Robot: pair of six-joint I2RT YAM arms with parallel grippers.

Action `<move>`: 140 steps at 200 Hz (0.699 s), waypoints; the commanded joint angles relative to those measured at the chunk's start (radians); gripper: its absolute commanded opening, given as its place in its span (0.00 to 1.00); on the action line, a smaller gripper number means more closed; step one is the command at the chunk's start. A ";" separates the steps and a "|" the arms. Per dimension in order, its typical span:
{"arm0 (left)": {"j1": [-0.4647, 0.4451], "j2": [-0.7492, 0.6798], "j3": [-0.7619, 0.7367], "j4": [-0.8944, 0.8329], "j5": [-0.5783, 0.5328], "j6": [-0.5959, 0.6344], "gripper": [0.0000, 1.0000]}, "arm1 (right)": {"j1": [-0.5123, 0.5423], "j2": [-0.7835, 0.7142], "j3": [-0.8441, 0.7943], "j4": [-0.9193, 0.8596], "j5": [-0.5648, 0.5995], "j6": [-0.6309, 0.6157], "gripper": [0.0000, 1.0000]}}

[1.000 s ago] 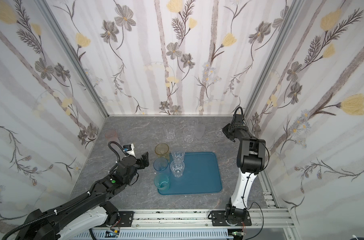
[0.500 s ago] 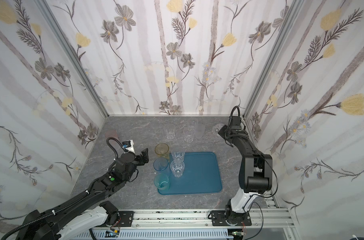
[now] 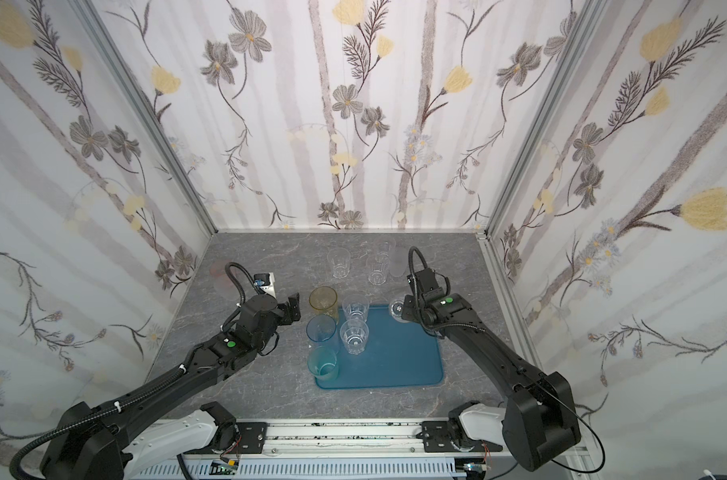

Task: Place the glasses into the tray
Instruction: 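Carry the third clear glass over the tray with the right gripper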

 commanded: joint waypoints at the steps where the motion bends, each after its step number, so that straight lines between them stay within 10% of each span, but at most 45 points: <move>1: 0.004 0.006 0.001 -0.010 -0.004 -0.009 0.90 | 0.106 -0.025 -0.017 -0.105 0.091 0.048 0.02; 140: 0.009 -0.005 -0.016 -0.008 0.019 -0.038 0.90 | 0.542 0.139 0.057 -0.214 -0.016 0.109 0.03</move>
